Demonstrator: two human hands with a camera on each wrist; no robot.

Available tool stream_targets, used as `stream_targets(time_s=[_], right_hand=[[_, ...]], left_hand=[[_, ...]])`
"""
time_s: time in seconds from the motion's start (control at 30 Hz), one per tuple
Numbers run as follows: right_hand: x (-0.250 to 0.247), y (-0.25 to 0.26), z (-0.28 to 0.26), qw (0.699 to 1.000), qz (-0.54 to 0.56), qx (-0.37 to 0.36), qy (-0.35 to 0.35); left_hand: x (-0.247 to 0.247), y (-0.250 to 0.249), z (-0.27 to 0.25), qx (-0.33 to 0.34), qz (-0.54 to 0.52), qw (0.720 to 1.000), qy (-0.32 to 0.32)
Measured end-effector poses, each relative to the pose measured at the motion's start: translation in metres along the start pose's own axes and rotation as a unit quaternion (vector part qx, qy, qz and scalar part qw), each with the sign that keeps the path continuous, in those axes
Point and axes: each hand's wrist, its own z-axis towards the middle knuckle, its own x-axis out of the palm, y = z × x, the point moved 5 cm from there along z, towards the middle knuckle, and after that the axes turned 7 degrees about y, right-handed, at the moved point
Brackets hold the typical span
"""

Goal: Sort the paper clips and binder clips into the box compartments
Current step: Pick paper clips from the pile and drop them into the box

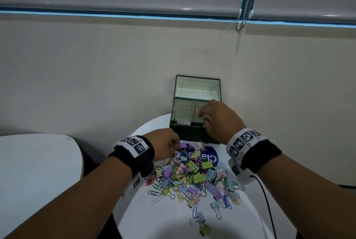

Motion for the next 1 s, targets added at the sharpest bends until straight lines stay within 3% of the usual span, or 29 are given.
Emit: stream_targets(time_s=[0.07, 0.17, 0.27, 0.37, 0.63, 0.73, 1.0], right_hand=[[0.012, 0.010, -0.012, 0.998, 0.009, -0.052, 0.043], [0.048, 0.013, -0.024, 0.973, -0.033, -0.060, 0.220], [0.068, 0.005, -0.032, 0.944, -0.107, -0.045, 0.308], [0.068, -0.006, -0.033, 0.950, -0.097, -0.017, 0.296], [0.065, -0.018, -0.033, 0.957, -0.008, 0.070, 0.281], [0.063, -0.022, -0.033, 0.954, 0.045, 0.109, 0.274], [0.062, -0.021, -0.034, 0.947, 0.042, 0.121, 0.295]], left_hand=[[0.000, -0.003, -0.002, 0.017, -0.009, 1.000, 0.000], [0.004, -0.009, -0.003, 0.048, 0.028, 0.998, 0.021], [0.004, -0.001, 0.000, 0.006, 0.037, 0.999, 0.009], [-0.001, 0.006, -0.003, -0.031, 0.040, 0.998, -0.031], [0.007, -0.008, -0.009, 0.039, 0.030, 0.999, 0.005], [0.005, -0.008, -0.010, 0.036, 0.018, 0.999, -0.020], [0.003, -0.013, -0.012, 0.038, 0.020, 0.998, -0.037]])
